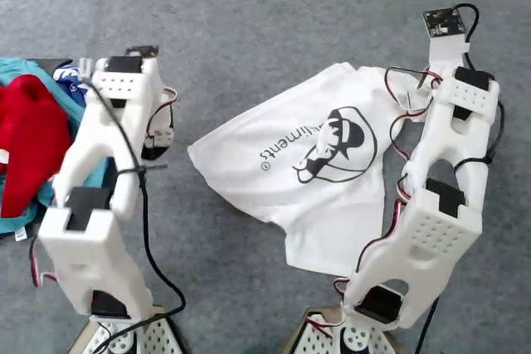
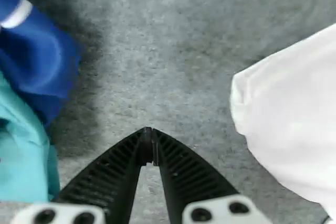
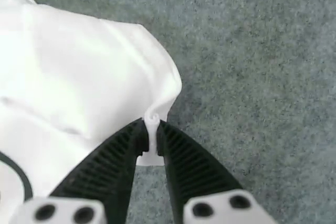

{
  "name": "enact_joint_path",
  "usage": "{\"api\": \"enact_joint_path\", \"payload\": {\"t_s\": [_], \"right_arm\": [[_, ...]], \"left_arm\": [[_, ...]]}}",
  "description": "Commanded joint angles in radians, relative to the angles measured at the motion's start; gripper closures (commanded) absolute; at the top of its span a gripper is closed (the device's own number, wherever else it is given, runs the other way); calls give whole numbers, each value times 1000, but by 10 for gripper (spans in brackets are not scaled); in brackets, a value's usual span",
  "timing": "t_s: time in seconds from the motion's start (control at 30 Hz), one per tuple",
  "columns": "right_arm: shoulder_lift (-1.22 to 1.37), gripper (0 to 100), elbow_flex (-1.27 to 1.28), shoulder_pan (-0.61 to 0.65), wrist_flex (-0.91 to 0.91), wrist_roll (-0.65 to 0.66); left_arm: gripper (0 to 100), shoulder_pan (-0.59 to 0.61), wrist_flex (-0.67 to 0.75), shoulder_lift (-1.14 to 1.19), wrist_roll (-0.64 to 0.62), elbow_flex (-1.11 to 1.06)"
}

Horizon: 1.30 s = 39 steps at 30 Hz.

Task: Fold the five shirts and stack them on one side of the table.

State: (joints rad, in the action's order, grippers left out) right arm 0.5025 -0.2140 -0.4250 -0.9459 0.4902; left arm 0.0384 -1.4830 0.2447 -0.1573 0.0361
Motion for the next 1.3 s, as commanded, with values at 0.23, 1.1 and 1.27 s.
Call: {"api": "enact_joint_path", "payload": {"t_s": [0.23,1.1,1.27], "right_arm": [[24,985,-12,14,38,8],[21,985,-13,11,5,130],[-42,985,-16,25,-152,301]], "left_arm": [[743,-177,92,-167,-203,-139],[973,-153,499,-215,-209,-493],[973,-139,442,-391,-84,-645]]}}
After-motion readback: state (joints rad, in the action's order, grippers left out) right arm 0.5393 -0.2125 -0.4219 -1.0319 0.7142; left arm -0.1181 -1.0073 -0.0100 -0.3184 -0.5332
